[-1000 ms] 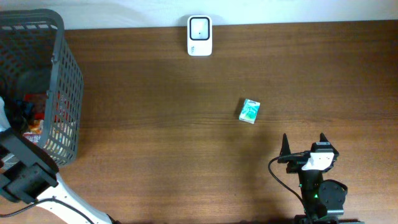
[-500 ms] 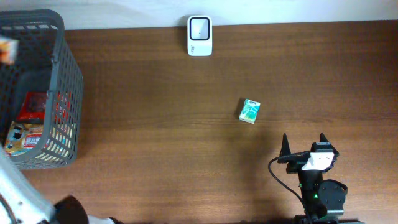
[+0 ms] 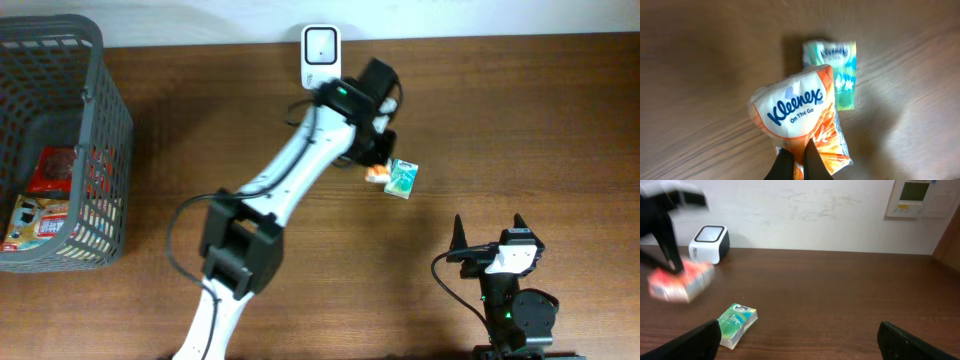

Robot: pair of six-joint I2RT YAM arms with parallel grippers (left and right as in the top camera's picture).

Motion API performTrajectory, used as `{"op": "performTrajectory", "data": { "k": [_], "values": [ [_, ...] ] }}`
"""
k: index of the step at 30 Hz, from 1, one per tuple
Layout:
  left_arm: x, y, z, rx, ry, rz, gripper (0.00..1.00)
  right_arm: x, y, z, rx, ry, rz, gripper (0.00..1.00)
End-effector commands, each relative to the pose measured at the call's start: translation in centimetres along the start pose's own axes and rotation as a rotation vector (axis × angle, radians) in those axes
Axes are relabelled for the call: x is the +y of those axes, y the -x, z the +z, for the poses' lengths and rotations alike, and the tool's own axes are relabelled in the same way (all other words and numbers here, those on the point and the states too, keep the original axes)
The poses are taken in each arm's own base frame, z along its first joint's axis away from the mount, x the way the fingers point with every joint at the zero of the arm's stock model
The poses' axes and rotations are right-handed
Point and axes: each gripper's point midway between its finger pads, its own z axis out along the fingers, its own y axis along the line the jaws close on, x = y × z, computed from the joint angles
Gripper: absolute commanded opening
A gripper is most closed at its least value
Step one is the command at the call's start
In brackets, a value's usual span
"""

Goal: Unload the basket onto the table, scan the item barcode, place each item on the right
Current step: 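Pick the orange Kleenex pack from the basket, place beside green pack, then pick the red Hacks snack bag from the basket, drop it on table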

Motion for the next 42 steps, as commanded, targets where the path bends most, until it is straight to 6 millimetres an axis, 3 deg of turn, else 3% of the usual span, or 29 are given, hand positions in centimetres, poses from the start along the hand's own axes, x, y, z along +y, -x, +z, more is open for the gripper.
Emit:
{"op": "performTrajectory", "data": {
  "k": [1, 2, 3, 4, 5, 7, 10, 12, 13, 14, 16, 17, 18, 19, 20, 22, 24, 26, 27, 30, 36, 37, 38, 42],
  "values": [
    [0.0, -1.5, 4.1, 0.061, 0.1, 0.082, 0.13, 0.1, -0.4, 0.0, 0.006, 0.002, -0.007, 0.99],
    [0.1, -1.6, 4.5, 0.069, 0.109, 0.085, 0.58, 0.1, -0.4, 0.0, 0.006, 0.002, -0.007, 0.99],
    [0.1, -1.6, 4.5, 0.068, 0.109, 0.085, 0.88, 0.1, -0.4, 0.0, 0.006, 0.002, -0.007, 0.99],
    [0.2, -1.4, 4.4, 0.063, 0.111, 0.088, 0.96, 0.1, -0.4, 0.0, 0.006, 0.002, -0.007, 0.99],
    [0.6, -0.7, 3.8, 0.04, 0.126, 0.09, 0.97, 0.1, -0.4, 0.0, 0.006, 0.002, -0.007, 0.99],
    [1.8, 1.7, 0.2, -0.023, 0.134, 0.055, 0.98, 0.1, -0.4, 0.0, 0.006, 0.002, -0.007, 0.99],
    [5.8, 6.0, -11.2, -0.225, 0.135, -0.045, 0.96, 0.1, -0.4, 0.0, 0.006, 0.002, -0.007, 0.99],
    [9.4, 7.0, -18.2, -0.366, 0.15, -0.115, 0.96, 0.1, -0.4, 0.0, 0.006, 0.002, -0.007, 0.99],
    [13.3, 6.5, -24.1, -0.489, 0.18, -0.19, 0.97, 0.1, -0.4, 0.0, 0.006, 0.002, -0.007, 0.99],
    [16.4, 5.6, -27.0, -0.533, 0.207, -0.268, 0.98, 0.1, -0.4, 0.0, 0.006, 0.002, -0.007, 0.99],
    [23.4, 2.0, -32.8, -0.604, 0.282, -0.441, 0.98, 0.1, -0.4, 0.0, 0.006, 0.002, -0.007, 0.99],
    [26.5, 0.0, -35.1, -0.633, 0.315, -0.531, 0.98, 0.1, -0.4, 0.0, 0.006, 0.002, -0.007, 0.99],
    [31.8, -3.9, -39.3, -0.709, 0.375, -0.691, 0.98, 0.1, -0.4, 0.0, 0.006, 0.002, -0.007, 0.99],
    [35.9, -7.5, -42.0, -0.754, 0.434, -0.816, 0.99, 0.1, -0.4, 0.0, 0.006, 0.002, -0.007, 0.99],
    [37.8, -9.4, -43.0, -0.764, 0.463, -0.871, 0.99, 0.1, -0.4, 0.0, 0.006, 0.002, -0.007, 0.99],
    [42.0, -13.5, -43.4, -0.729, 0.515, -1.002, 0.99, 0.1, -0.4, 0.0, 0.006, 0.002, -0.007, 0.99],
    [44.9, -16.5, -41.2, -0.622, 0.506, -1.109, 0.99, 0.1, -0.4, 0.0, 0.006, 0.002, -0.007, 0.99],
    [48.8, -18.3, -36.0, -0.491, 0.478, -1.258, 0.96, 0.1, -0.4, 0.0, 0.006, 0.002, -0.007, 0.99],
    [49.7, -18.4, -34.5, -0.466, 0.468, -1.271, 0.94, 0.1, -0.4, 0.0, 0.006, 0.002, -0.007, 0.99],
    [52.8, -19.6, -26.0, -0.364, 0.412, -1.415, 0.88, 0.1, -0.4, 0.0, 0.006, 0.003, -0.007, 0.99],
    [53.8, -18.8, -18.7, -0.319, 0.413, -1.37, 0.87, 0.1, -0.4, 0.0, 0.006, 0.002, -0.007, 0.99],
    [53.7, -19.0, -17.7, -0.3, 0.428, -1.364, 0.84, 0.1, -0.4, 0.0, 0.006, 0.002, -0.007, 0.99],
    [53.9, -20.0, -16.8, -0.26, 0.502, -1.362, 0.75, 0.1, -0.4, 0.0, 0.006, 0.002, -0.007, 0.99],
    [53.9, -21.8, -15.6, -0.199, 0.564, -1.37, 0.77, 0.1, -0.4, 0.0, 0.006, 0.002, -0.007, 0.99]
  ]
}}
